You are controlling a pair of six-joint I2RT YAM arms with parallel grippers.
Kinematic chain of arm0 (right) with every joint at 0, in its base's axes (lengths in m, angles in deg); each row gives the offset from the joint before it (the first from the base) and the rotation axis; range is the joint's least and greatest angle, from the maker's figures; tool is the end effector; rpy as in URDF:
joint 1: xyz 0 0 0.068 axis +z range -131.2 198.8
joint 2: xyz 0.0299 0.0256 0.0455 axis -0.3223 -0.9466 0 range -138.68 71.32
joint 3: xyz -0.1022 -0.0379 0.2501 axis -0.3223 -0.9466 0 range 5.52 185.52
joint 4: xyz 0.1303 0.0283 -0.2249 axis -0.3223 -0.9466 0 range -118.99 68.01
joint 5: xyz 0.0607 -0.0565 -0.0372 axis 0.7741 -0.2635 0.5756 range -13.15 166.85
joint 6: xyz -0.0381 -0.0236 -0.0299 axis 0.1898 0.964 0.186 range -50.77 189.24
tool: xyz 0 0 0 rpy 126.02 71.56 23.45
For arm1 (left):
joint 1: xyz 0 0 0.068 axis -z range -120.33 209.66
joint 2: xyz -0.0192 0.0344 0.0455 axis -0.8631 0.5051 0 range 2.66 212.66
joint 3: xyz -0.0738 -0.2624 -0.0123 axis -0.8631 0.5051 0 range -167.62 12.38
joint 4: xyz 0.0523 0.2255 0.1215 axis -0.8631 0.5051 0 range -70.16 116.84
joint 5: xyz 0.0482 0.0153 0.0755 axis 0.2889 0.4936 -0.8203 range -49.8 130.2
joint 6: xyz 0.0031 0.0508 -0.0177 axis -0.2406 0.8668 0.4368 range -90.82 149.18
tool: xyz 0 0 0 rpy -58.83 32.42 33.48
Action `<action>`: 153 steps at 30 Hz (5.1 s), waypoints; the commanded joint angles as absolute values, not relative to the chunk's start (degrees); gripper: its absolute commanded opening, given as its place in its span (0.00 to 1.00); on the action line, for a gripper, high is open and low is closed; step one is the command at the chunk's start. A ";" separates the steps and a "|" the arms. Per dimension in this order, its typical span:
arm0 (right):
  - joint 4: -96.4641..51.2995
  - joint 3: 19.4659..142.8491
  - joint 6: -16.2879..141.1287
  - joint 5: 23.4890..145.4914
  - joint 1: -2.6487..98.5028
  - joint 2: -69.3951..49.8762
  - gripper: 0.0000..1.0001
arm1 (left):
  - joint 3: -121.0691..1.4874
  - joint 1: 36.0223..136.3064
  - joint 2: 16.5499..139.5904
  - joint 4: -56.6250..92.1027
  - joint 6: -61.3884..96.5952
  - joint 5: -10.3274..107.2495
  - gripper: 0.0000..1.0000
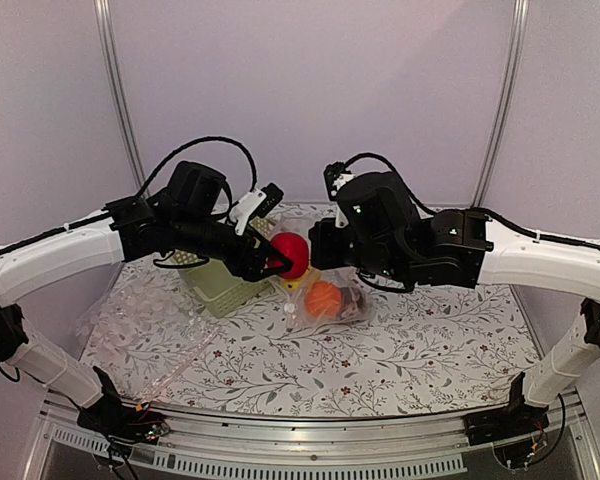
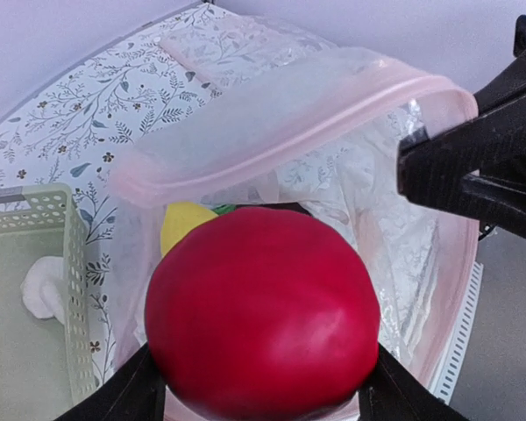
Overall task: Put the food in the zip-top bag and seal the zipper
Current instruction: Place the fake fruit in the zipper food storage bag, then pick up the fake vegetable from the bin.
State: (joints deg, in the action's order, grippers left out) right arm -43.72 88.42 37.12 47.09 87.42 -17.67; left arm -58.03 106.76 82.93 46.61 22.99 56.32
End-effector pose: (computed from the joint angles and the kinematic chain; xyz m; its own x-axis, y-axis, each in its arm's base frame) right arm 0.1471 0.3270 0.3622 -0.4887 0.0173 -0.8723 -0.4586 0.8454 0.2738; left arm 0.2064 -0.2365 0.3263 -0.4961 0.3814 -0.7800 0.8066 0.5350 -0.2514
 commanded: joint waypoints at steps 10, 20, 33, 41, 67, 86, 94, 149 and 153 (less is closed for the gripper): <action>-40.74 92.08 36.64 52.06 87.58 -21.81 0.00 | -57.56 107.86 83.28 43.13 22.11 66.44 0.62; -39.48 92.70 36.03 54.41 87.62 -23.20 0.00 | -57.70 108.80 85.24 42.97 20.14 57.84 0.66; -39.48 92.01 35.66 53.89 87.58 -22.94 0.00 | -58.11 108.80 86.25 43.39 19.45 55.80 0.78; -39.47 91.42 35.56 53.12 87.59 -22.64 0.00 | -57.81 108.80 85.92 43.17 19.75 56.66 0.85; -43.21 87.83 35.59 46.53 86.34 -18.39 0.00 | -45.30 106.30 65.71 27.79 22.10 58.06 0.91; -43.46 86.05 34.60 46.36 86.27 -15.97 0.00 | -59.33 86.82 92.65 44.19 11.52 63.24 0.77; -43.01 85.92 34.52 46.39 86.28 -15.90 0.00 | -59.76 82.75 101.25 41.92 3.14 64.96 0.66; -42.74 86.74 34.25 47.99 86.29 -17.19 0.00 | -72.37 82.61 128.54 36.15 -5.17 71.06 0.54; -42.83 86.65 34.25 47.85 86.22 -17.10 0.00 | -72.61 82.78 128.62 34.98 -5.71 71.04 0.58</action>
State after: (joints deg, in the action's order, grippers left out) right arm -42.65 85.90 34.32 48.07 86.55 -17.12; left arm -71.28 81.80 127.13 36.42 -5.17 70.22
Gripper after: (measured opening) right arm 0.006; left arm 0.562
